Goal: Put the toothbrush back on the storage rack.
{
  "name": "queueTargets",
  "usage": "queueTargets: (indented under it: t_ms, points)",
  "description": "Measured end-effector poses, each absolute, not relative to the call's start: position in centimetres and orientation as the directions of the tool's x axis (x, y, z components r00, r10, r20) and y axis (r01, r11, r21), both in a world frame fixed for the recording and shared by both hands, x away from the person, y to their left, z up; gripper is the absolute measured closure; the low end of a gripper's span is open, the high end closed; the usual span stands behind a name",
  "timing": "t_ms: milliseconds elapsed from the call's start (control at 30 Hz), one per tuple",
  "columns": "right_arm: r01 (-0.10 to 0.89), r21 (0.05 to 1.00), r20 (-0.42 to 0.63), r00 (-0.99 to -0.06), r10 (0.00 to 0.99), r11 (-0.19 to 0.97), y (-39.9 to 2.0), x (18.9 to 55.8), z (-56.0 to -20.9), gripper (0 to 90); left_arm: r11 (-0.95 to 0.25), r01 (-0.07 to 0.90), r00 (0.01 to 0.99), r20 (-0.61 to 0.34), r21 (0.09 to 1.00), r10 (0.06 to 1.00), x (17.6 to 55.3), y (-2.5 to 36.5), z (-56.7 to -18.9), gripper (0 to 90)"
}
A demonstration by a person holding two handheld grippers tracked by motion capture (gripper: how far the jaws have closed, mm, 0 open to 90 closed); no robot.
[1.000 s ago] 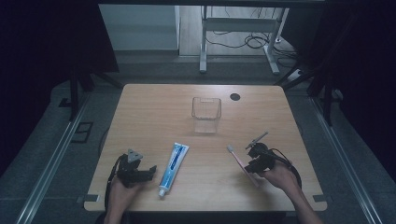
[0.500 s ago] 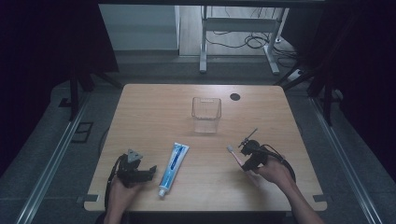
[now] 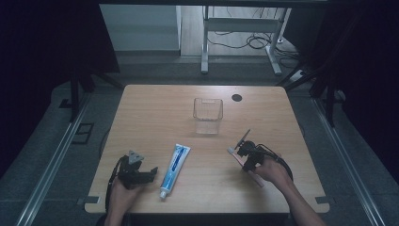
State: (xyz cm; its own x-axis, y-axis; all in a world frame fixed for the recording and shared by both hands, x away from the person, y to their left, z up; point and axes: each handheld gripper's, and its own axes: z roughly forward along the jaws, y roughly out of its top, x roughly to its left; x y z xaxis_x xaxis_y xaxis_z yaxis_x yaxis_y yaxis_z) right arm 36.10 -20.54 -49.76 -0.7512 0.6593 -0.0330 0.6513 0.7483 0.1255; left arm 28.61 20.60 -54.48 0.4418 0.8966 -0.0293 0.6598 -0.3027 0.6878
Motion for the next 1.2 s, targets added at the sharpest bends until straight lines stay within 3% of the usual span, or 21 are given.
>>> queueTargets:
  t_ms: [367, 1200]
  points:
    - [0.652, 0.094, -0.007, -0.755, 0.656, 0.752, -20.4, 36.5, -49.9, 78.5, -0.303, 0.659, 0.442, -0.029, 0.688, 0.896, 28.6, 20.6, -54.5, 14.1]
    - [0.644, 0.199, 0.042, -0.759, 0.650, 0.739, -20.9, 37.0, -45.9, 78.6, -0.302, 0.660, 0.442, -0.030, 0.688, 0.897, 28.6, 20.6, -54.5, 14.2]
